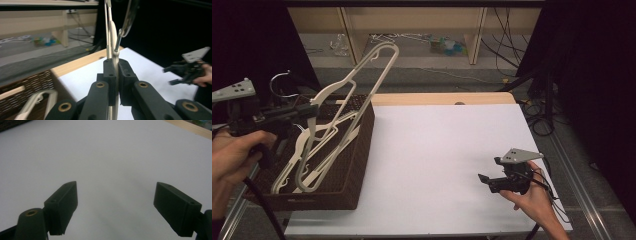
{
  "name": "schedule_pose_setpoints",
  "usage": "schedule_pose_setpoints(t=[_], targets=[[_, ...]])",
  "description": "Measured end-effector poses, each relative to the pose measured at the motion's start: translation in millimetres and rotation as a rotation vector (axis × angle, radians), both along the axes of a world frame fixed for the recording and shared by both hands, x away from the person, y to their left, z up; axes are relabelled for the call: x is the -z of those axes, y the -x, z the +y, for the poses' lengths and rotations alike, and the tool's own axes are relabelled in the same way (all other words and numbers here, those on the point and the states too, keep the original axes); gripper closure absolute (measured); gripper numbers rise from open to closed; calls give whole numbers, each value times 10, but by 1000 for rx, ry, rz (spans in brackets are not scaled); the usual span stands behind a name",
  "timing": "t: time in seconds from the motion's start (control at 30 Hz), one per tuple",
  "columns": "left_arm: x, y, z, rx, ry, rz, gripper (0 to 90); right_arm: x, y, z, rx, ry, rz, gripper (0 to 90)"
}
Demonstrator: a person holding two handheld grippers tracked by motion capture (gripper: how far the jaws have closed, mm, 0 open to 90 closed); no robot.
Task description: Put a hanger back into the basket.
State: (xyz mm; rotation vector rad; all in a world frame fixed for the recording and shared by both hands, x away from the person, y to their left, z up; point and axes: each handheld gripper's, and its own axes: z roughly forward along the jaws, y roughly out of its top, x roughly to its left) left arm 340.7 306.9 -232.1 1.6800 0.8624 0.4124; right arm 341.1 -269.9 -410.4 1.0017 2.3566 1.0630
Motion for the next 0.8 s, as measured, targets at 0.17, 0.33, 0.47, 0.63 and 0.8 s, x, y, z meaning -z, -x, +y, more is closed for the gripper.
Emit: schedule_pose_setpoints(t=[0.17,0.33,0.47,0.63,0.8], targets=[[144,-136,258,-68,-39,14,856,7,-1,-7,2,-4,4,204],[268,-243,417,-106,-90,20,856,14,12,-6,4,-7,4,202],[341,-327,497,-109,-137,15,856,8,30,-1,-2,-12,9,201],[437,-435,544,-118,-194,36,856,11,43,-2,-1,-13,14,201],[560,-512,624,-126,-231,62,856,19,43,-17,-7,-9,5,200]])
